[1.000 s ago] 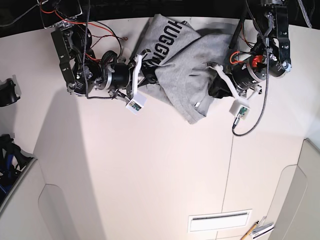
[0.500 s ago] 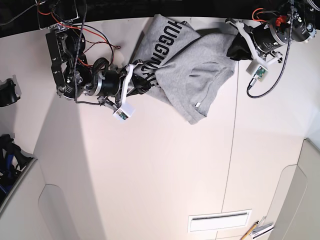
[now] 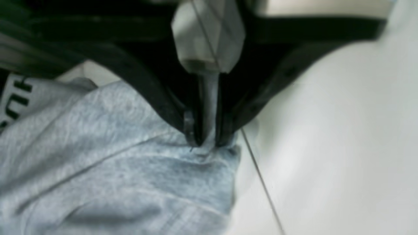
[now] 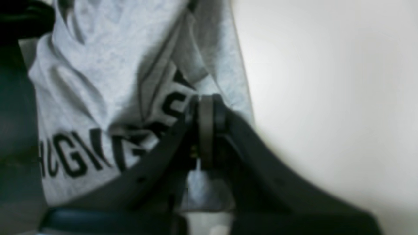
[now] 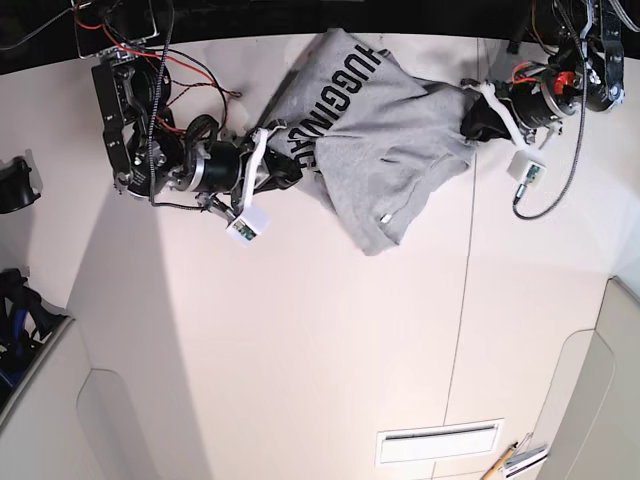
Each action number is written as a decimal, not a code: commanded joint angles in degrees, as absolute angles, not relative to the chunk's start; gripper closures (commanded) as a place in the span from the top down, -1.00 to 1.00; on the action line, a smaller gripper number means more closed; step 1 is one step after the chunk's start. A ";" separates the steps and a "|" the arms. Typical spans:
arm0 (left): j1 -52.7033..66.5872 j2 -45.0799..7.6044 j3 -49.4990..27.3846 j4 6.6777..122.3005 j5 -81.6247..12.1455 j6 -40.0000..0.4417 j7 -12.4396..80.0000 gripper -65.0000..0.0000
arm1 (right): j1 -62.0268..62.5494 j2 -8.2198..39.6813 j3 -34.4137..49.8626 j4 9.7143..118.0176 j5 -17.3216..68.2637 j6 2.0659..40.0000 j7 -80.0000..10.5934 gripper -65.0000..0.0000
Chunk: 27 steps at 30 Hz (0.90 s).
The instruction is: Fold the T-shirt properly
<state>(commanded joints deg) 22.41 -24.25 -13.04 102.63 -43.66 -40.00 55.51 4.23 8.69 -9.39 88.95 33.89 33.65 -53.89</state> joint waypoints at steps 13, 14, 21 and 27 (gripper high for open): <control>-1.02 -21.41 1.76 85.21 -38.24 -37.01 55.27 -0.74 | 3.88 8.69 -9.39 88.95 34.11 32.73 -56.21 -1.00; -2.57 -21.41 2.85 83.96 -38.17 -37.04 55.27 -0.74 | 3.53 8.64 -9.39 88.95 34.50 32.73 -56.23 -1.00; -7.84 -22.57 3.77 81.65 -37.56 -36.71 55.42 -0.74 | 0.43 8.38 -9.39 88.97 36.47 32.77 -56.45 -1.00; -6.98 -28.01 1.04 88.36 -42.00 -37.56 55.72 -0.74 | 0.30 8.38 -6.72 93.27 36.47 32.80 -57.19 -1.00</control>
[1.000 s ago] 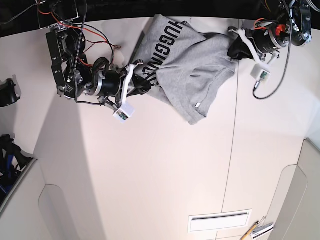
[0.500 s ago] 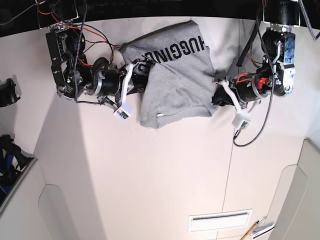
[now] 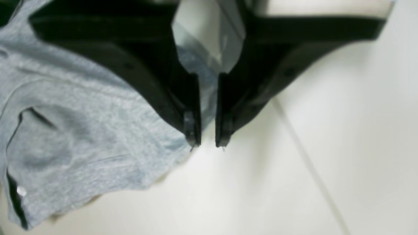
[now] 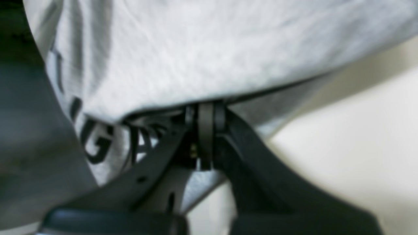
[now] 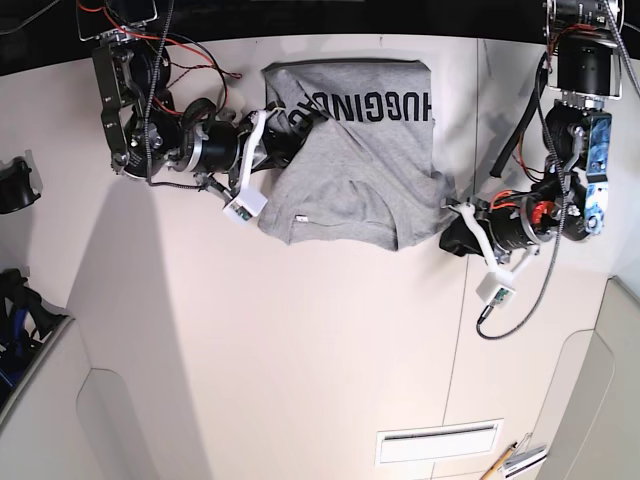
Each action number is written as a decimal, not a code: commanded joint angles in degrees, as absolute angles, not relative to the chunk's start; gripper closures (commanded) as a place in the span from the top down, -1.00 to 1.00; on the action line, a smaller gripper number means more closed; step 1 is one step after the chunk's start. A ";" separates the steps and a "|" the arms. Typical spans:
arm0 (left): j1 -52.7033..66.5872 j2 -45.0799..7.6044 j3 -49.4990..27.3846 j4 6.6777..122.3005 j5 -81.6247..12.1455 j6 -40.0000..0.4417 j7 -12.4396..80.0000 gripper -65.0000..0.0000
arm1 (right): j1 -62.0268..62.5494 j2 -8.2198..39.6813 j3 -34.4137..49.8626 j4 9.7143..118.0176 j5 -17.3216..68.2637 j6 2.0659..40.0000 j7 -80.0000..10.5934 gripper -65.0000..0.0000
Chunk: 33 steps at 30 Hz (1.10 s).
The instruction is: Fold the T-shirt properly
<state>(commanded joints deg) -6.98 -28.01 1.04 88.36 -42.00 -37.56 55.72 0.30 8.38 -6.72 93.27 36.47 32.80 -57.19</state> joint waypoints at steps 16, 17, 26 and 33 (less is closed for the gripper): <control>28.51 -32.56 -28.40 112.86 -52.01 -40.00 63.31 -0.74 | -10.83 22.24 3.22 109.01 48.53 33.50 -66.96 -1.00; 31.18 -32.56 -29.71 113.34 -52.31 -40.00 63.31 -0.74 | -12.14 23.38 3.22 109.40 48.95 33.50 -67.18 -1.00; 53.34 -32.53 -31.46 113.93 -52.95 -40.00 64.55 -0.74 | -27.83 31.18 3.20 109.56 52.23 34.52 -67.55 -1.00; 67.02 -32.53 -30.00 113.30 -52.95 -40.00 63.88 -0.74 | -38.04 35.46 3.14 109.49 52.45 34.50 -67.53 -1.00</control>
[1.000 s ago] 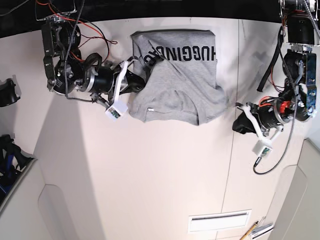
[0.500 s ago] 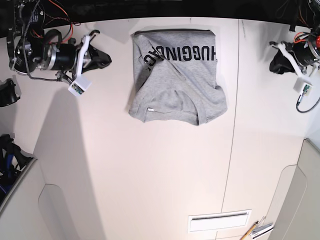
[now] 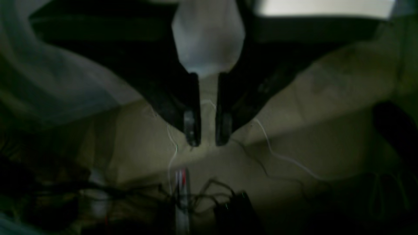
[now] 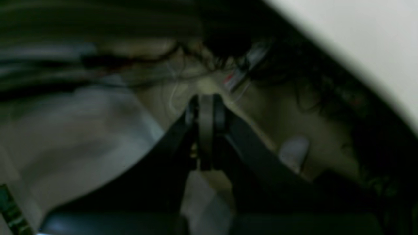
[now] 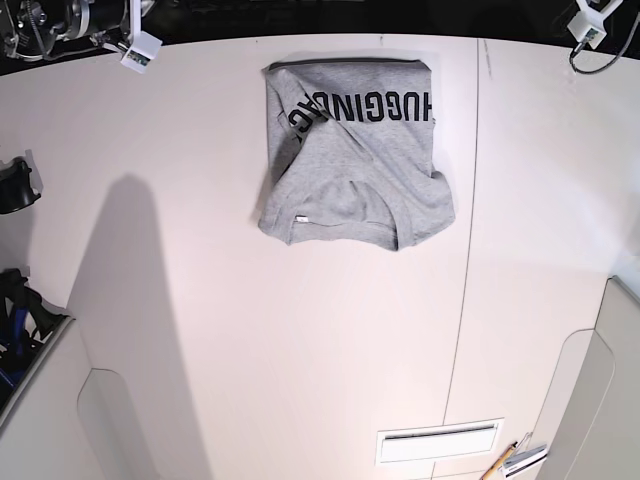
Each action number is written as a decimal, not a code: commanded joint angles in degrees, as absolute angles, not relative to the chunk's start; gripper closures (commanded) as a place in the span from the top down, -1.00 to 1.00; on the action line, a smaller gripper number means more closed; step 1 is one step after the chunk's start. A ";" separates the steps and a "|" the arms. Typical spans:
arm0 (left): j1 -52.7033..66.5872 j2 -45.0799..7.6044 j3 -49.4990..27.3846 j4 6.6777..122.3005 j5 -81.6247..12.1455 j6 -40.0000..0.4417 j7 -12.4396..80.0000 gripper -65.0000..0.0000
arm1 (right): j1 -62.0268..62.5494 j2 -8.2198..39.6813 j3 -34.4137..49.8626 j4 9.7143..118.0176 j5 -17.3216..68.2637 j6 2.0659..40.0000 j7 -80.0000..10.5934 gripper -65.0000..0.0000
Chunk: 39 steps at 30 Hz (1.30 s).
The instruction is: Fold the T-shirt properly
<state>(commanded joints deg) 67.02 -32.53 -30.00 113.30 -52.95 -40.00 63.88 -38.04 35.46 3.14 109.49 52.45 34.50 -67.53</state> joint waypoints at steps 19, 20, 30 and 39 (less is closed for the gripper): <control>56.93 -32.51 11.33 70.61 -32.95 -40.00 44.18 -0.73 | -45.78 36.71 -16.82 98.65 32.86 34.28 -58.76 -1.00; 54.68 -32.51 12.73 68.03 -32.91 -40.00 43.42 -0.73 | -45.08 36.69 -18.48 96.38 31.33 34.28 -56.55 -1.00; 35.00 -32.12 25.58 48.75 -26.85 -40.00 37.34 -0.73 | -26.63 33.67 -38.74 67.66 23.33 34.33 -41.95 -1.00; 19.46 -26.33 37.15 34.37 -23.31 -31.81 24.14 -0.73 | -12.47 26.76 -44.75 47.00 17.58 34.33 -38.92 -1.00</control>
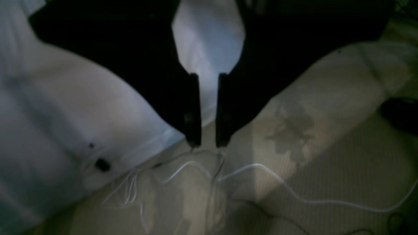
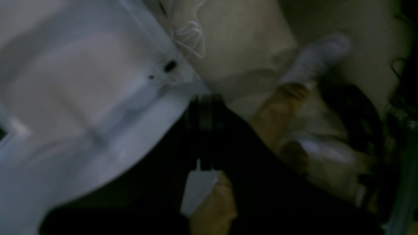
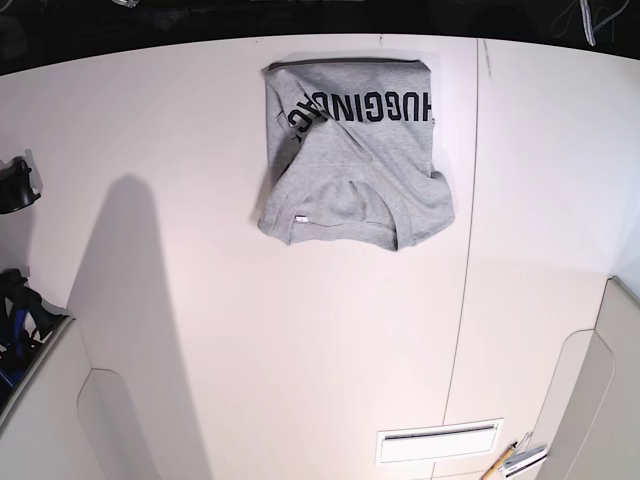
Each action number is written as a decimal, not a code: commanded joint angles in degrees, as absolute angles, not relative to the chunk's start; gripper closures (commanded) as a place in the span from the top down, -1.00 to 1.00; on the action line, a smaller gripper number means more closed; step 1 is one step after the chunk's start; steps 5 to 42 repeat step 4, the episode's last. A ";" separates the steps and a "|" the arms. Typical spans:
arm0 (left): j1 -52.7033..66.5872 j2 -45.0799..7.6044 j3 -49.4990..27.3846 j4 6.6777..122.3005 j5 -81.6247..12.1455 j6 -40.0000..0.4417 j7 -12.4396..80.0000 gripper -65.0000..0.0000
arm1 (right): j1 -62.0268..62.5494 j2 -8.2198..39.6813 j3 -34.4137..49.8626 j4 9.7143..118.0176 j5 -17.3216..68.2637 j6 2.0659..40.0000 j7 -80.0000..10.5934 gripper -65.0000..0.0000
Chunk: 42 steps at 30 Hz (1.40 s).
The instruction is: Fold the T-shirt properly
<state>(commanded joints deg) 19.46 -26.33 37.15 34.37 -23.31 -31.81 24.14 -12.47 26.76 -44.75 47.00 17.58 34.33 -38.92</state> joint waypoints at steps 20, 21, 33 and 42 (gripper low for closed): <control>14.04 -20.43 37.15 28.23 -23.24 -20.91 21.63 -0.73 | -7.44 26.22 -44.75 45.30 16.88 34.30 -38.30 -1.00; 14.04 -20.43 37.15 28.23 -23.24 -20.91 21.63 -0.73 | -7.44 26.22 -44.75 45.30 16.88 34.30 -38.30 -1.00; 14.04 -20.43 37.15 28.23 -23.24 -20.91 21.63 -0.73 | -7.44 26.22 -44.75 45.30 16.88 34.30 -38.30 -1.00; 14.04 -20.43 37.15 28.23 -23.24 -20.91 21.63 -0.73 | -7.44 26.22 -44.75 45.30 16.88 34.30 -38.30 -1.00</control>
